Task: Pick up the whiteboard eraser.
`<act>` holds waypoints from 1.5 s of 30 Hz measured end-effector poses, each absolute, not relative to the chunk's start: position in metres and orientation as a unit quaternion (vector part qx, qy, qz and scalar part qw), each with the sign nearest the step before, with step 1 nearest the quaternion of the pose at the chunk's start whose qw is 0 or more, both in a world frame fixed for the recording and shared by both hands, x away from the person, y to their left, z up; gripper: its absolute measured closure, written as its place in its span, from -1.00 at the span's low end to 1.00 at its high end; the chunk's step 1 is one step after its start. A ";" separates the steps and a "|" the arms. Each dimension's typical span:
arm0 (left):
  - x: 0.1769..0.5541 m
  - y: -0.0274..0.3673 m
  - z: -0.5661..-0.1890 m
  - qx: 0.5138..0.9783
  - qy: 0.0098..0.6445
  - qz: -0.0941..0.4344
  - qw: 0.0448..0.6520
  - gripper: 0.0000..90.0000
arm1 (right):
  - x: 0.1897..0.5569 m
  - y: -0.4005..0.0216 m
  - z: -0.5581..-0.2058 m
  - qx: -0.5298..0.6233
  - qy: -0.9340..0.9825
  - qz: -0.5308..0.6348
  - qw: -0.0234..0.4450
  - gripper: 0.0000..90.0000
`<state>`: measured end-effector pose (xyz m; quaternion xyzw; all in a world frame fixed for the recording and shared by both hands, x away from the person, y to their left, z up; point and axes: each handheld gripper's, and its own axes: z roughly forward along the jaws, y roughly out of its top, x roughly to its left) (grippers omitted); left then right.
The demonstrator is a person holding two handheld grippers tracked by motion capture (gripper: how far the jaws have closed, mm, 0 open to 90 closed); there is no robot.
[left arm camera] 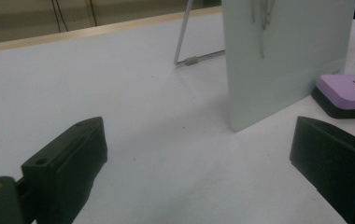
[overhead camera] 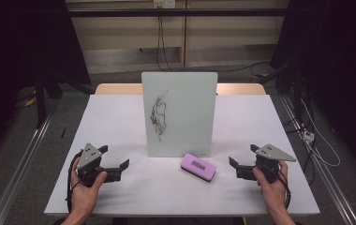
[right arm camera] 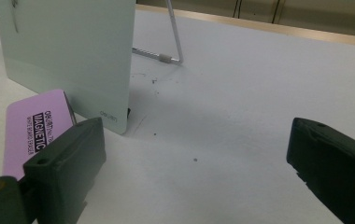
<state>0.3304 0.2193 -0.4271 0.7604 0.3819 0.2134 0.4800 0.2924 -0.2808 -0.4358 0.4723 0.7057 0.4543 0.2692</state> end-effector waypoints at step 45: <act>0.335 0.217 -0.431 0.773 0.371 0.215 0.467 -0.89 | 0.313 -0.227 -0.429 0.385 0.812 0.413 0.145 -0.84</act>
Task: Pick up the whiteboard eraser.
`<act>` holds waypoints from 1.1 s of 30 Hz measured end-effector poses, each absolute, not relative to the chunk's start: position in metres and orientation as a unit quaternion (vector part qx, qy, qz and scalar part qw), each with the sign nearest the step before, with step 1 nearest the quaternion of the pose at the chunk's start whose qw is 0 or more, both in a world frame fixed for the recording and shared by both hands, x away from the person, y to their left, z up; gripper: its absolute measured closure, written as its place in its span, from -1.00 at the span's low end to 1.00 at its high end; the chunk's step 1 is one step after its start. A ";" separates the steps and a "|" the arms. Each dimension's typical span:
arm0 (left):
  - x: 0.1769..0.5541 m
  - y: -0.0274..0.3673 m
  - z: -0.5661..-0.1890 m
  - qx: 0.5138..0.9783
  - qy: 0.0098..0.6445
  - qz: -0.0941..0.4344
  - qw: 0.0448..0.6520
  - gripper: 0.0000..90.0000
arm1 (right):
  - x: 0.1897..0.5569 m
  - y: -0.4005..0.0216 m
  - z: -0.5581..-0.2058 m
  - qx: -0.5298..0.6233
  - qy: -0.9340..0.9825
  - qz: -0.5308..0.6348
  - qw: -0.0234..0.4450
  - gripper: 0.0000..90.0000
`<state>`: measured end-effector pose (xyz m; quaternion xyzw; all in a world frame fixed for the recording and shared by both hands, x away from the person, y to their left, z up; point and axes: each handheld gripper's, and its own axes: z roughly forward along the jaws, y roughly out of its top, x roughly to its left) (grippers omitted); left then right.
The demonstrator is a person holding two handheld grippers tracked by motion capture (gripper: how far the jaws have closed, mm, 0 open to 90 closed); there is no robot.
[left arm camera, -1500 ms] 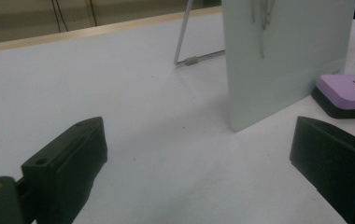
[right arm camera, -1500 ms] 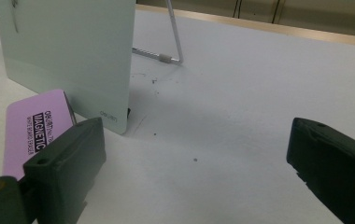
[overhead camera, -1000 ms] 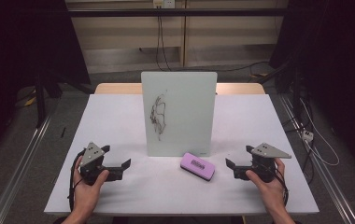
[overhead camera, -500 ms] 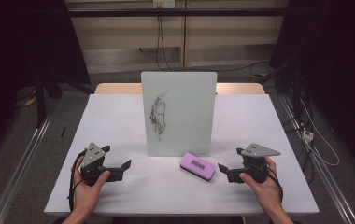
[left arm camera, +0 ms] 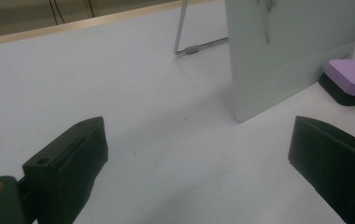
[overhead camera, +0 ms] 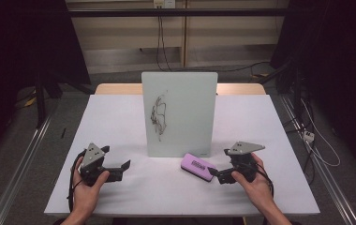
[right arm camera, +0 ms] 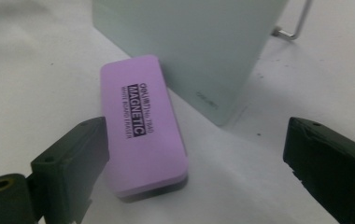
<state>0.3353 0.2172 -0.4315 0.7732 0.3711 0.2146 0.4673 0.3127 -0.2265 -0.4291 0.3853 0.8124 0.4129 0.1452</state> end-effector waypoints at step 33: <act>0.335 0.210 -0.432 0.776 0.363 0.191 0.480 -0.89 | 0.351 -0.164 -0.418 0.294 0.907 0.294 0.065 -0.38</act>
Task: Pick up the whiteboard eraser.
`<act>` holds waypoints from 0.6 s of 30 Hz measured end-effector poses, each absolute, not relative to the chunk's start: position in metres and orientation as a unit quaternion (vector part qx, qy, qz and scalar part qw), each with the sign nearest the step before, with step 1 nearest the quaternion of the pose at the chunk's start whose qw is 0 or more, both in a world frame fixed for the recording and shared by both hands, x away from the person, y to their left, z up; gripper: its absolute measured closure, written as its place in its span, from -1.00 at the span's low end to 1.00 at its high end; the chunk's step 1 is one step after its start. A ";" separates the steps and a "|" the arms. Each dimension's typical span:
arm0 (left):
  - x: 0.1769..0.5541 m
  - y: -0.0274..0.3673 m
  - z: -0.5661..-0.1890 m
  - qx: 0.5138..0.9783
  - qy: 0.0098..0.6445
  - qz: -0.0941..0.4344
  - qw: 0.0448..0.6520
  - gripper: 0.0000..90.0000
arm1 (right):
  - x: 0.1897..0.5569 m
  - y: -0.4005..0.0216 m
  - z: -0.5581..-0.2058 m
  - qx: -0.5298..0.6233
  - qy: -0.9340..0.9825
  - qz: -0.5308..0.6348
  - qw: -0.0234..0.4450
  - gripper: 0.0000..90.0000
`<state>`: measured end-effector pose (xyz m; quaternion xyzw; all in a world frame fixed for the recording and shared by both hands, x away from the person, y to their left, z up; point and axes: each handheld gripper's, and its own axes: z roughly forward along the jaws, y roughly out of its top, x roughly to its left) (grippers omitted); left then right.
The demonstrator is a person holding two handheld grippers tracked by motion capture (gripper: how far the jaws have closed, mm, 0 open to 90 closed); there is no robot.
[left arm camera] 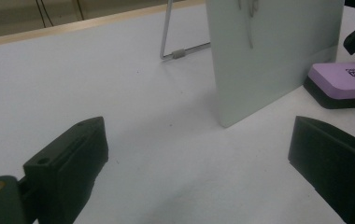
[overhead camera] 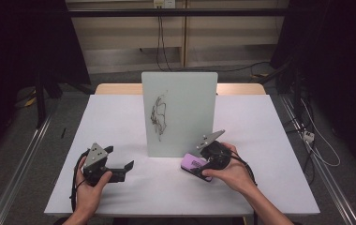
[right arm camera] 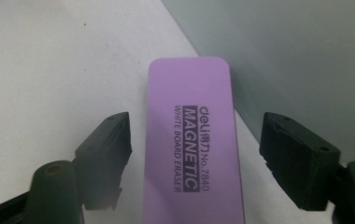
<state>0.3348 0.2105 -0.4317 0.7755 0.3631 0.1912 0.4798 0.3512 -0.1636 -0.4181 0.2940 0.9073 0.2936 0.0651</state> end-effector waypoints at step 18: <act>0.332 0.215 -0.432 0.782 0.357 0.198 0.471 -0.89 | 0.351 -0.157 -0.426 0.267 0.926 0.259 0.070 -0.12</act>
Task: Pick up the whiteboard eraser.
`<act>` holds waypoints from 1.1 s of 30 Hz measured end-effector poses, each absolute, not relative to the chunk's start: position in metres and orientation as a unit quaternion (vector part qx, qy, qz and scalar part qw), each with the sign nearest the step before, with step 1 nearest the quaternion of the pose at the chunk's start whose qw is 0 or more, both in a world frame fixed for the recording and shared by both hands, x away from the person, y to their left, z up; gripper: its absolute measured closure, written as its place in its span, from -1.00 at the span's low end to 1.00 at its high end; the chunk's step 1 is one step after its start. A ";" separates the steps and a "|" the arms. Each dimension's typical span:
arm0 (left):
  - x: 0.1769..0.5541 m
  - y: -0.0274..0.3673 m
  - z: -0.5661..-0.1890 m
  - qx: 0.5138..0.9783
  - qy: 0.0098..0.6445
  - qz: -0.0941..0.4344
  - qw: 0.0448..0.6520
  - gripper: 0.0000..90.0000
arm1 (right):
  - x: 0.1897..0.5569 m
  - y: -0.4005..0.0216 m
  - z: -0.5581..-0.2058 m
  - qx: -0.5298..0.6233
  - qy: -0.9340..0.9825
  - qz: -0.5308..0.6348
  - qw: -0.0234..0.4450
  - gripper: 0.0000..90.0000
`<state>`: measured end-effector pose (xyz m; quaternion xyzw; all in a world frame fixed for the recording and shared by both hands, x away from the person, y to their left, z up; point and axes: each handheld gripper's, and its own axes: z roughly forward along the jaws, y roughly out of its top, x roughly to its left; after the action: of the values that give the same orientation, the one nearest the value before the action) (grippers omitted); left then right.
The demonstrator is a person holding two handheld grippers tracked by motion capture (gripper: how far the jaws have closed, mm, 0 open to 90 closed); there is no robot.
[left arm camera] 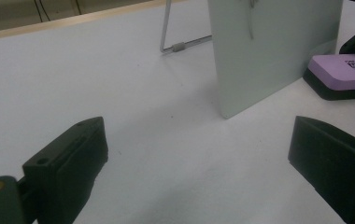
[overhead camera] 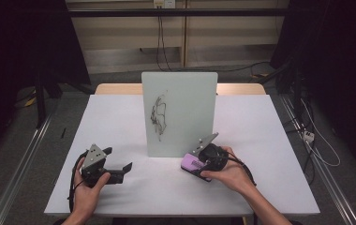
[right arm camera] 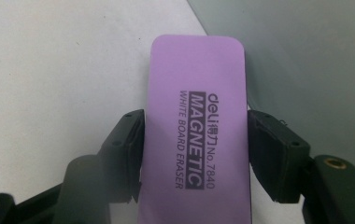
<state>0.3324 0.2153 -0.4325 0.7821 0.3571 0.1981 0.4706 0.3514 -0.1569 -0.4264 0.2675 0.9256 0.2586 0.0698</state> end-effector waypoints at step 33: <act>0.331 0.217 -0.432 0.783 0.355 0.209 0.465 -0.89 | 0.346 -0.153 -0.418 0.248 0.927 0.266 0.097 -0.08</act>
<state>0.3310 0.2171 -0.4325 0.7835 0.3547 0.2092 0.4654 0.3462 -0.1527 -0.4184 0.2483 0.9265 0.2656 0.0968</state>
